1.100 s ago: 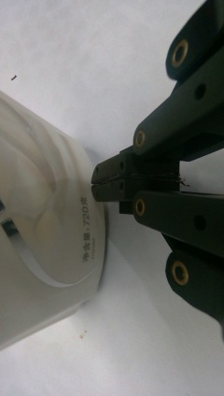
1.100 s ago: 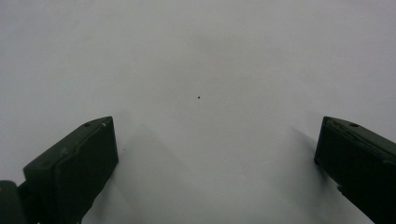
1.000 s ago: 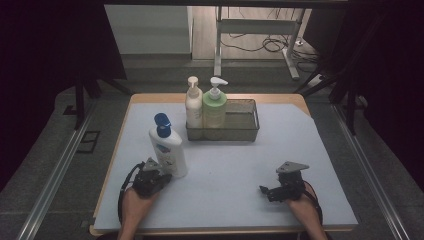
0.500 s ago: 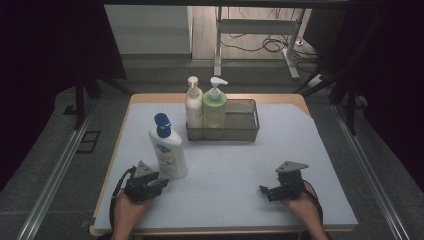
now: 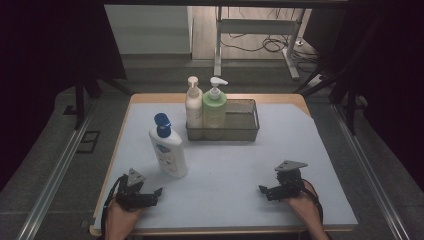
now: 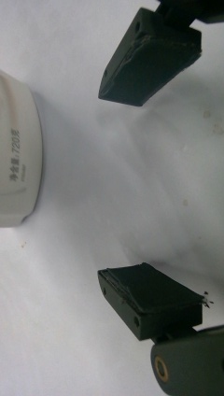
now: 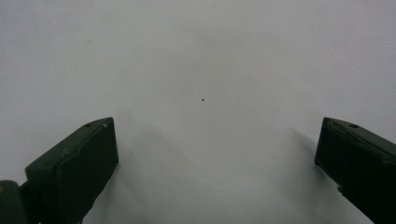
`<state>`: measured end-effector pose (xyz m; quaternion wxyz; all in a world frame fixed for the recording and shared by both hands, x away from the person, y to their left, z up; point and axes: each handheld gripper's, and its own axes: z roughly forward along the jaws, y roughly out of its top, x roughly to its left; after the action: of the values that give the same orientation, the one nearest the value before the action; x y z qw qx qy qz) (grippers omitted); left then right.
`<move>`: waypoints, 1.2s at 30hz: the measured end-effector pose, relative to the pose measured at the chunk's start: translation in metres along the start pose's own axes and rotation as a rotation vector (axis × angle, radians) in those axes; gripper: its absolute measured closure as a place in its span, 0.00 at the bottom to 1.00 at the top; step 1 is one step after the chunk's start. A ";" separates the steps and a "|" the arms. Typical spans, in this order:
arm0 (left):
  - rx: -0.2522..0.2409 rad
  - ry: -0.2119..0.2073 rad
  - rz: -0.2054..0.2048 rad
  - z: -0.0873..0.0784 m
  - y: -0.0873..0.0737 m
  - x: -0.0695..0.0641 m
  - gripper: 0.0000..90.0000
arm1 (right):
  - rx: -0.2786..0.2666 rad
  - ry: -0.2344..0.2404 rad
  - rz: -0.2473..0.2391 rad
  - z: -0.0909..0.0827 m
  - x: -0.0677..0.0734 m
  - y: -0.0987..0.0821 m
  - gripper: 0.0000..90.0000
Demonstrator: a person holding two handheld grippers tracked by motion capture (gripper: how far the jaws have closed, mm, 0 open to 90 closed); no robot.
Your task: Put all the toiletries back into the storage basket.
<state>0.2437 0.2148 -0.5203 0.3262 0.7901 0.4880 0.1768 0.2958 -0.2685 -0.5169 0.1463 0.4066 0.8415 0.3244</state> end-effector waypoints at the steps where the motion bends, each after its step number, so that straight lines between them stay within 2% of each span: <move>1: 0.009 -0.007 -0.005 0.002 0.000 0.001 0.14 | -0.004 0.003 0.002 -0.001 0.000 0.000 0.00; 5: 0.018 -0.001 0.018 0.003 0.000 -0.002 0.14 | -0.031 0.020 -0.005 -0.005 0.002 0.004 0.00; 12: 0.015 -0.001 0.015 0.003 -0.001 -0.001 0.14 | -0.074 0.047 -0.020 -0.014 0.005 0.012 0.00; 15: 0.015 -0.001 0.015 0.003 -0.001 -0.001 0.14 | -0.121 0.091 -0.010 -0.017 0.007 0.015 0.00; 21: 0.015 -0.001 0.015 0.003 -0.001 -0.001 0.14 | -0.156 0.148 -0.011 -0.019 0.010 0.023 0.00; 29: 0.015 -0.001 0.015 0.003 -0.001 -0.001 0.14 | -0.170 0.186 -0.028 -0.021 0.016 0.036 0.00; 33: 0.015 0.000 0.015 0.003 -0.001 -0.001 0.14 | -0.153 0.197 -0.071 -0.020 0.021 0.044 0.00; 36: 0.015 0.000 0.016 0.003 -0.001 -0.002 0.14 | -0.155 0.220 -0.083 -0.018 0.026 0.050 0.00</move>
<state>0.2446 0.2125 -0.5231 0.3190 0.7963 0.4830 0.1757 0.2996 -0.2325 -0.4699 0.0972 0.3210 0.8409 0.4247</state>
